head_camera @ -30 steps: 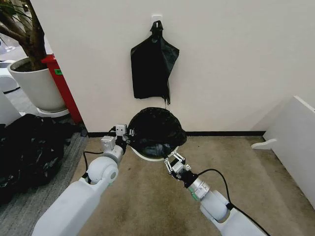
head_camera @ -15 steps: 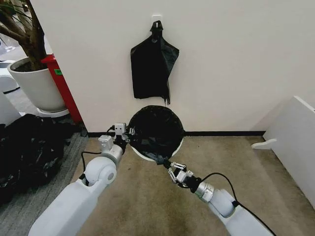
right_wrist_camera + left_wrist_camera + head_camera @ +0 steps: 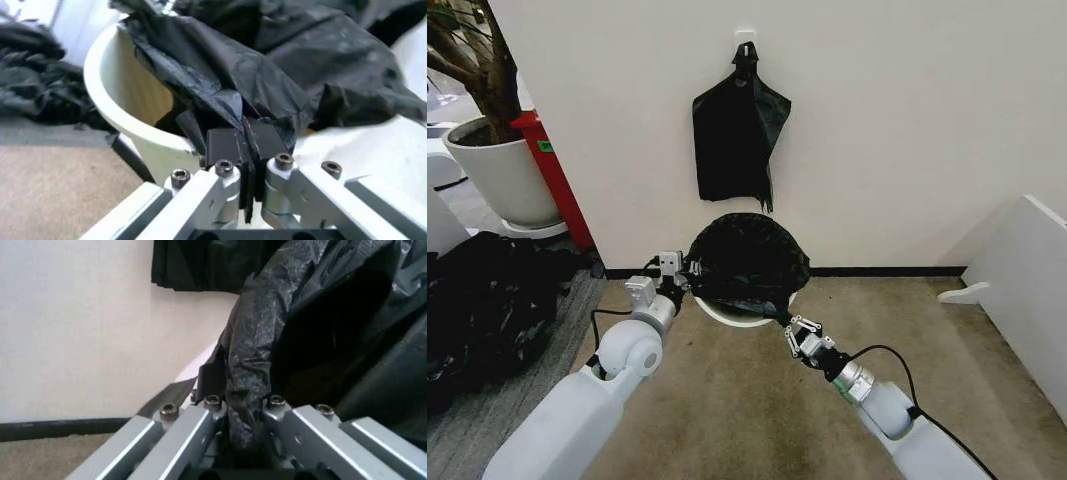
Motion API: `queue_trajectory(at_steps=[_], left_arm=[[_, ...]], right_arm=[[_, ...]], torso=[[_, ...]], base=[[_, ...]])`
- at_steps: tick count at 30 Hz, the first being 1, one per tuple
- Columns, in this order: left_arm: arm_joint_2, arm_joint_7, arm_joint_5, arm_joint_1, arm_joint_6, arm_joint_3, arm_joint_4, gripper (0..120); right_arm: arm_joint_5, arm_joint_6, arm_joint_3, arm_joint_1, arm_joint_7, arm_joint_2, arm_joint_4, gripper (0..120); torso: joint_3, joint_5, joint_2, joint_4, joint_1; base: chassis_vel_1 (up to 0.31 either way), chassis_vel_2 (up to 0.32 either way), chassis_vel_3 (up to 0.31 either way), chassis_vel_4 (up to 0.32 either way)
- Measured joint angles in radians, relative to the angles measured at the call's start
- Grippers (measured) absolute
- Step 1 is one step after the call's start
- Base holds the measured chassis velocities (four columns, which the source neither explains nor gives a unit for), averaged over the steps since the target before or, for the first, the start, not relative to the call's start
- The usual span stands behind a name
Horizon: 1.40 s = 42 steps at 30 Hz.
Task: Place the garbage bag over the trash bin.
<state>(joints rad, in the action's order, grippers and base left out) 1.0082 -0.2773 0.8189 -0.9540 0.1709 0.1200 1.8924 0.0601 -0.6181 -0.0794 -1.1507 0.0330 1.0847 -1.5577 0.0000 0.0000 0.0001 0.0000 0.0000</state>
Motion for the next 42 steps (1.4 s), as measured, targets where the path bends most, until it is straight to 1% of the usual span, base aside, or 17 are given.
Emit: queue_trajectory(at_steps=[7, 12, 13, 17, 18, 19, 20, 22, 25, 29, 32, 34, 36, 37, 39, 41, 42], left_arm=[[-0.008, 0.004, 0.036, -0.001, -0.009, 0.007, 0.008, 1], [-0.009, 0.013, 0.051, 0.005, -0.030, 0.009, 0.010, 1], [-0.009, 0.018, 0.052, 0.006, -0.036, 0.010, 0.010, 1], [-0.009, 0.034, 0.053, 0.005, -0.059, 0.007, 0.008, 1], [-0.007, 0.034, 0.052, 0.004, -0.065, 0.006, 0.003, 1], [-0.004, 0.035, 0.052, 0.003, -0.068, 0.005, -0.001, 1], [0.000, 0.038, 0.052, 0.003, -0.071, 0.004, -0.003, 1], [0.006, 0.042, 0.052, 0.003, -0.071, 0.001, -0.004, 1], [0.013, 0.042, 0.057, 0.003, -0.071, -0.003, -0.004, 1], [0.031, 0.031, 0.095, 0.000, -0.063, -0.014, 0.011, 1], [0.042, 0.030, 0.109, -0.004, -0.063, -0.022, 0.014, 1], [0.055, 0.030, 0.115, -0.010, -0.063, -0.029, 0.016, 1], [0.062, 0.030, 0.113, -0.015, -0.063, -0.033, 0.017, 1], [0.062, 0.030, 0.113, -0.015, -0.063, -0.033, 0.017, 1], [0.064, 0.031, 0.107, -0.018, -0.062, -0.034, 0.019, 1], [0.059, 0.036, 0.101, -0.020, -0.061, -0.034, 0.019, 1], [0.059, 0.036, 0.101, -0.020, -0.061, -0.034, 0.019, 1]], right_arm=[[-0.057, -0.003, 0.028, -0.019, -0.019, 0.015, 0.025, 0], [-0.056, -0.045, 0.042, -0.034, 0.029, 0.041, 0.054, 0], [-0.053, -0.052, 0.042, -0.034, 0.043, 0.045, 0.057, 0], [-0.031, -0.089, 0.038, -0.036, 0.094, 0.050, 0.050, 0], [-0.025, -0.095, 0.037, -0.036, 0.106, 0.050, 0.043, 0], [-0.019, -0.099, 0.037, -0.038, 0.116, 0.050, 0.034, 0], [-0.014, -0.100, 0.037, -0.039, 0.121, 0.050, 0.027, 0], [-0.005, -0.100, 0.038, -0.039, 0.122, 0.050, 0.026, 0], [0.034, -0.101, 0.036, -0.032, 0.118, 0.060, 0.050, 0], [0.160, -0.130, 0.027, -0.006, 0.115, 0.098, 0.117, 0], [0.211, -0.138, 0.030, 0.006, 0.119, 0.119, 0.144, 0], [0.316, -0.135, 0.022, 0.026, 0.095, 0.148, 0.185, 0], [0.443, -0.098, 0.006, 0.049, 0.013, 0.173, 0.226, 0], [0.443, -0.098, 0.006, 0.049, 0.013, 0.173, 0.226, 0], [0.517, -0.034, -0.005, 0.071, -0.089, 0.179, 0.264, 0], [0.515, 0.033, -0.002, 0.078, -0.177, 0.162, 0.274, 0], [0.515, 0.033, -0.002, 0.078, -0.177, 0.162, 0.274, 0]], torso=[[0.000, 0.0000, 0.000, 0.0000, 0.000], [0.000, 0.0000, 0.000, 0.0000, 0.000], [0.000, 0.0003, 0.000, 0.0005, 0.000], [0.000, -0.0004, 0.000, -0.0004, 0.000], [0.000, 0.0005, 0.000, -0.0003, 0.000], [0.000, 0.0001, 0.000, 0.0003, 0.000], [0.000, -0.0006, 0.000, 0.0002, 0.000], [0.000, 0.0001, 0.000, 0.0002, 0.000], [0.000, -0.0001, 0.000, -0.0001, 0.000], [0.000, 0.0000, 0.000, 0.0000, 0.000], [0.000, 0.0000, 0.000, 0.0000, 0.000], [0.000, 0.0000, 0.000, -0.0001, 0.000], [0.000, 0.0002, 0.000, 0.0001, 0.000], [0.000, 0.0002, 0.000, 0.0001, 0.000], [0.000, 0.0001, 0.000, 0.0003, 0.000], [0.000, 0.0002, 0.000, 0.0002, 0.000], [0.000, 0.0002, 0.000, 0.0002, 0.000]], base=[[0.000, 0.000, 0.000, 0.000], [0.000, 0.000, 0.000, 0.000], [0.000, 0.000, 0.000, 0.000], [0.000, 0.000, 0.000, 0.000], [0.000, 0.000, 0.000, 0.000], [0.000, 0.000, 0.000, 0.000], [0.000, 0.000, 0.000, 0.000], [0.000, 0.000, 0.000, 0.000], [0.000, 0.000, 0.000, 0.000], [0.000, 0.000, 0.000, 0.000], [0.000, 0.000, 0.000, 0.000], [0.000, 0.000, 0.000, 0.000], [0.000, 0.000, 0.000, 0.000], [0.000, 0.000, 0.000, 0.000], [0.000, 0.000, 0.000, 0.000], [0.000, 0.000, 0.000, 0.000], [0.000, 0.000, 0.000, 0.000]])
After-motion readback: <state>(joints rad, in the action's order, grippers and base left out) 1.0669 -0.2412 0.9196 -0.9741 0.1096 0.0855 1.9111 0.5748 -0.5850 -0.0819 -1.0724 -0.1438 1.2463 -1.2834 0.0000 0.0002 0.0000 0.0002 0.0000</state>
